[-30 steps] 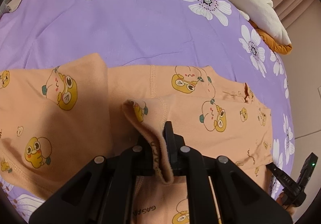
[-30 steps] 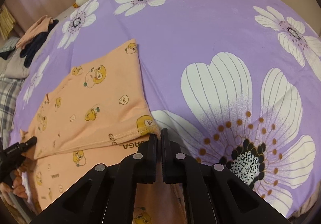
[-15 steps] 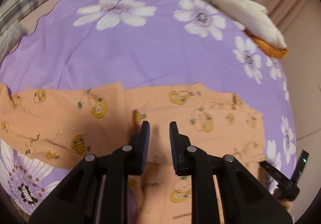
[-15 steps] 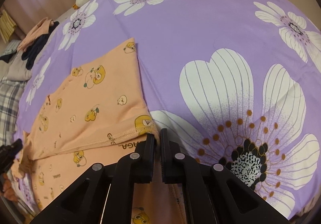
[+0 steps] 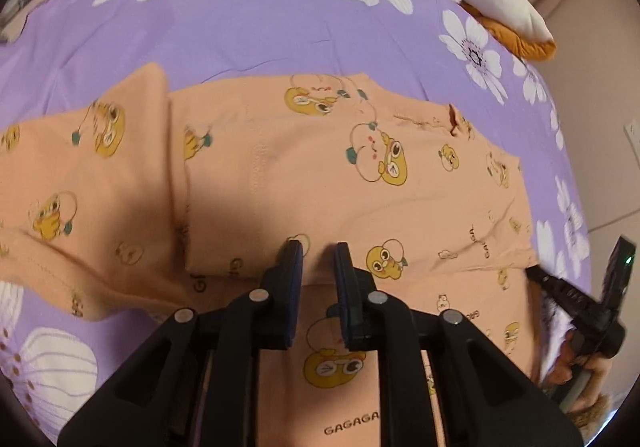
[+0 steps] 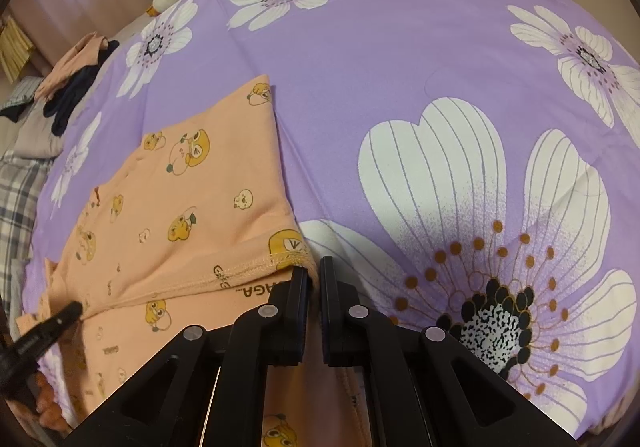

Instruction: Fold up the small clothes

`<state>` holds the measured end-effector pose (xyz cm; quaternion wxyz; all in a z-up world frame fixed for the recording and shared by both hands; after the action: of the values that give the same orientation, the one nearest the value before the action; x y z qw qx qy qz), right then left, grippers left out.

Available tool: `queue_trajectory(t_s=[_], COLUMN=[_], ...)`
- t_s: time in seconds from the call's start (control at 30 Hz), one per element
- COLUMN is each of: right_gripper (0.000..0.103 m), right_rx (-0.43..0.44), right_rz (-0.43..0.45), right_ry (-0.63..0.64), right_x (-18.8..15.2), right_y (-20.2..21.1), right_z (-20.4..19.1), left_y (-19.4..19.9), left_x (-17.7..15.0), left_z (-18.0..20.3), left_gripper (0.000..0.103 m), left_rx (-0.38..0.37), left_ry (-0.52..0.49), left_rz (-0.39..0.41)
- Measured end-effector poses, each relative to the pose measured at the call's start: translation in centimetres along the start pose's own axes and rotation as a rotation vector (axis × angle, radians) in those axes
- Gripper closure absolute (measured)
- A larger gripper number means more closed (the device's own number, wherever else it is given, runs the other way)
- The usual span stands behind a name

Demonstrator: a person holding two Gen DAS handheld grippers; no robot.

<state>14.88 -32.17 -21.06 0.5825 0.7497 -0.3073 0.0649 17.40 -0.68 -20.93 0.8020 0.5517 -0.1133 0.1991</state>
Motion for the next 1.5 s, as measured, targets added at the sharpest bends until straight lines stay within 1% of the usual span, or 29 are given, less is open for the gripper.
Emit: queue_trajectory(t_s=[0.1,0.2,0.27,0.53,0.67,0.73,0.8,0.9,1.0,1.2,1.37,1.5], right_gripper=[0.103,0.103,0.103,0.103,0.103,0.103,0.103,0.103,0.103,0.103,0.103,0.103], right_rx=[-0.002,-0.012,-0.012,0.001,0.0,-0.001,-0.001,0.006,0.01,0.01,0.012,0.013], right_rz=[0.001,0.005,0.007,0.01,0.013,0.016,0.016,0.013,0.014,0.017,0.018,0.019], right_ry=[-0.002,0.01,0.01,0.002,0.003,0.004,0.005,-0.003,-0.002,0.0,0.004,0.0], right_x=[0.0,0.0,0.0,0.0,-0.1,-0.1,-0.1,-0.1,-0.1,-0.1,-0.2,-0.2], right_y=[0.0,-0.1,-0.1,-0.2,-0.1,-0.1,-0.1,-0.1,-0.1,-0.1,-0.1,-0.1], right_z=[0.0,-0.1,-0.1,0.0,0.1,0.2,0.2,0.2,0.2,0.2,0.3,0.3], left_y=[0.1,0.1,0.0,-0.1,0.0,0.0,0.0,0.1,0.2,0.2,0.1,0.2], left_x=[-0.1,-0.3,-0.4,-0.4,-0.4,-0.4,-0.5,-0.6,-0.6,-0.6,-0.6,-0.6], left_z=[-0.2,0.0,0.0,-0.9,-1.3,-1.7,-2.1,-2.3,-2.5,-2.5,-2.6,-2.6], left_gripper=[0.088,0.087,0.087,0.088,0.088,0.092,0.098,0.098,0.098,0.098,0.098,0.098], left_rx=[0.005,0.027,0.03,-0.026,-0.084,-0.114,-0.122,-0.145,-0.151,-0.135,-0.152,-0.15], left_ry=[0.001,-0.021,-0.017,0.04,0.094,0.131,0.149,0.175,0.182,0.167,0.189,0.182], left_rz=[-0.006,0.006,0.012,0.007,0.0,-0.005,-0.009,-0.012,-0.014,-0.004,-0.003,0.002])
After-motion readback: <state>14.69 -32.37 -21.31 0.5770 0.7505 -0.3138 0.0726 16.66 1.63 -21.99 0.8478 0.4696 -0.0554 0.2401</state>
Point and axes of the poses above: each gripper's, at about its wrist camera, not at the fingertips, and y roughly against the way its jaws point, z to its right, x to its top, the point moved 8 cm from there along -y, roughly the way its jaws point, and after that the axes turned 1 degree about x, right-handed, at the moved point
